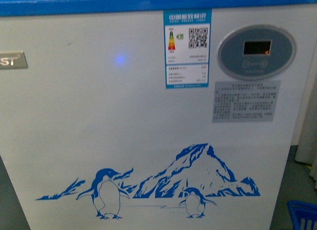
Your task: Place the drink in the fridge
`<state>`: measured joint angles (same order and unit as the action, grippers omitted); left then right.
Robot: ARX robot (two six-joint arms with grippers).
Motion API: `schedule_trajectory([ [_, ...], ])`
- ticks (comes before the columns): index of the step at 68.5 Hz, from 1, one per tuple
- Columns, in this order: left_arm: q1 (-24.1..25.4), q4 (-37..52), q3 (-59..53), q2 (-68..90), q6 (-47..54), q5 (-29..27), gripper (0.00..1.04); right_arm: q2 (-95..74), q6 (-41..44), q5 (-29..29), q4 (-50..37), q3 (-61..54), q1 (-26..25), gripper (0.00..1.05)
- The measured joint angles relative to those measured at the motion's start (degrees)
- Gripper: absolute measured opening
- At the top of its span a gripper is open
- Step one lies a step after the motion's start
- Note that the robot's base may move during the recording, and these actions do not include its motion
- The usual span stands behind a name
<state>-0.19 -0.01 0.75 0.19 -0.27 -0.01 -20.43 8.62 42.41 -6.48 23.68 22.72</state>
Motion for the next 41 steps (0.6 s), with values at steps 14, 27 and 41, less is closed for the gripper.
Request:
schedule_trajectory([
  [14, 0.0, 0.0, 0.0, 0.0, 0.0, 0.0, 0.97, 0.0, 0.0, 0.0, 0.0, 0.0, 0.0, 0.36],
  [27, 0.0, 0.0, 0.0, 0.0, 0.0, 0.0, 0.97, 0.0, 0.0, 0.0, 0.0, 0.0, 0.0, 0.36],
  [41, 0.0, 0.0, 0.0, 0.0, 0.0, 0.0, 0.97, 0.0, 0.0, 0.0, 0.0, 0.0, 0.0, 0.36],
])
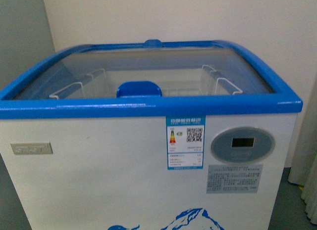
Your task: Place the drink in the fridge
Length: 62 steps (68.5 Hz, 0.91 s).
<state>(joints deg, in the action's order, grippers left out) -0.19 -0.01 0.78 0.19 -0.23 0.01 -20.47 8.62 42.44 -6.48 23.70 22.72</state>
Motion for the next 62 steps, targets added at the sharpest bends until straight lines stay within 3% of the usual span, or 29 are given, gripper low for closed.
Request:
schedule_trajectory([
  [15, 0.3, -0.2, 0.1, 0.2, -0.3, 1.2, 0.97, 0.0, 0.0, 0.0, 0.0, 0.0, 0.0, 0.36],
  [16, 0.7, -0.8, 0.2, 0.7, -1.2, 2.8, 0.97, 0.0, 0.0, 0.0, 0.0, 0.0, 0.0, 0.36],
  [20, 5.6, -5.6, 2.8, 6.1, -6.6, 17.9, 0.97, 0.0, 0.0, 0.1, 0.0, 0.0, 0.0, 0.36],
  [23, 7.7, -4.4, 3.9, 11.8, -10.6, 26.0, 0.97, 0.0, 0.0, 0.0, 0.0, 0.0, 0.0, 0.36],
  [30, 8.9, 4.8, 6.8, 24.2, -16.0, 36.3, 0.97, 0.0, 0.0, -0.2, 0.0, 0.0, 0.2, 0.36],
  [43, 8.8, 28.0, 21.8, 52.9, -15.6, 36.0, 0.97, 0.0, 0.0, 0.0, 0.0, 0.0, 0.2, 0.36],
  [53, 6.6, 31.4, 34.0, 67.8, -9.4, 36.3, 0.97, 0.0, 0.0, 0.0, 0.0, 0.0, 0.2, 0.36],
  [62, 3.5, 30.5, 44.5, 76.8, -3.7, 41.2, 0.97, 0.0, 0.0, 0.0, 0.0, 0.0, 0.2, 0.36],
])
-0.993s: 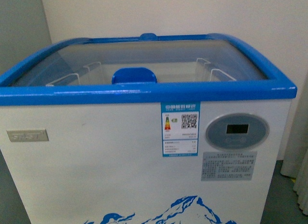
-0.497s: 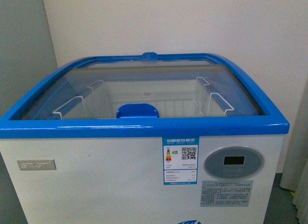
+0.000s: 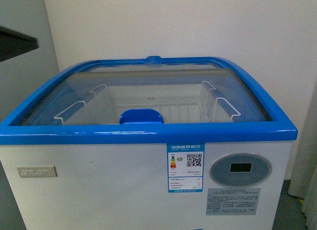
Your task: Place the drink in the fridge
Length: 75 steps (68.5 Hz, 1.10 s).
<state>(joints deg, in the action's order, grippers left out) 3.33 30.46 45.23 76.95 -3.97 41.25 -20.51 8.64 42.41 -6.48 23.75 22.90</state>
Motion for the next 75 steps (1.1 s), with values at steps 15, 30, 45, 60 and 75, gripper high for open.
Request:
schedule_trajectory([
  [15, -7.7, -9.6, 13.2, 8.2, 12.5, 6.4, 0.97, 0.0, 0.0, 0.0, 0.0, 0.0, 0.0, 0.36],
  [30, -15.7, -23.9, 24.0, 16.8, 28.7, 4.9, 0.97, 0.0, 0.0, 0.0, 0.0, 0.0, 0.0, 0.36],
  [45, -21.1, -40.4, 33.2, 23.6, 40.4, 3.7, 0.97, 0.0, 0.0, 0.0, 0.0, 0.0, 0.0, 0.36],
  [60, -21.5, -49.0, 43.5, 31.3, 51.7, -3.0, 0.97, 0.0, 0.0, 0.0, 0.0, 0.0, 0.0, 0.36],
  [75, -19.2, -54.2, 49.0, 34.7, 58.9, -5.9, 0.97, 0.0, 0.0, 0.0, 0.0, 0.0, 0.0, 0.36],
])
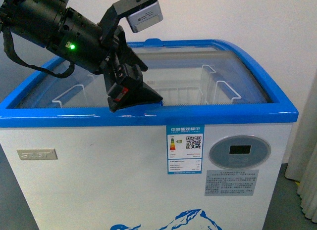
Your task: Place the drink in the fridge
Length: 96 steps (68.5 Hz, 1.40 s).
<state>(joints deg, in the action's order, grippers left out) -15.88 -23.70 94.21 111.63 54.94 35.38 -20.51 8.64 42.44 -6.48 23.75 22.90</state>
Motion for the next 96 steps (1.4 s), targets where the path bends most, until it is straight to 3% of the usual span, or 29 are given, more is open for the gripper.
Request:
schedule_trajectory([
  [28, 1.9, 0.0, 3.7, 4.3, 5.6, -3.9, 0.97, 0.0, 0.0, 0.0, 0.0, 0.0, 0.0, 0.36],
  [47, 1.8, 14.7, 4.6, 7.7, 5.9, -6.1, 0.97, 0.0, 0.0, -0.1, 0.0, 0.0, 0.0, 0.36],
  [57, 1.6, 22.9, 8.2, 11.1, 7.8, -11.5, 0.97, 0.0, 0.0, 0.0, 0.0, 0.0, 0.0, 0.36],
  [63, 1.4, 34.1, 13.1, 15.9, 8.8, -17.9, 0.97, 0.0, 0.0, 0.0, 0.0, 0.0, 0.0, 0.36],
  [78, 1.6, 42.6, 25.0, 22.7, 13.2, -26.3, 0.97, 0.0, 0.0, -0.1, 0.0, 0.0, 0.0, 0.36],
  [96, 1.3, 54.9, 29.4, 25.2, 12.5, -31.7, 0.97, 0.0, 0.0, 0.0, 0.0, 0.0, 0.0, 0.36],
])
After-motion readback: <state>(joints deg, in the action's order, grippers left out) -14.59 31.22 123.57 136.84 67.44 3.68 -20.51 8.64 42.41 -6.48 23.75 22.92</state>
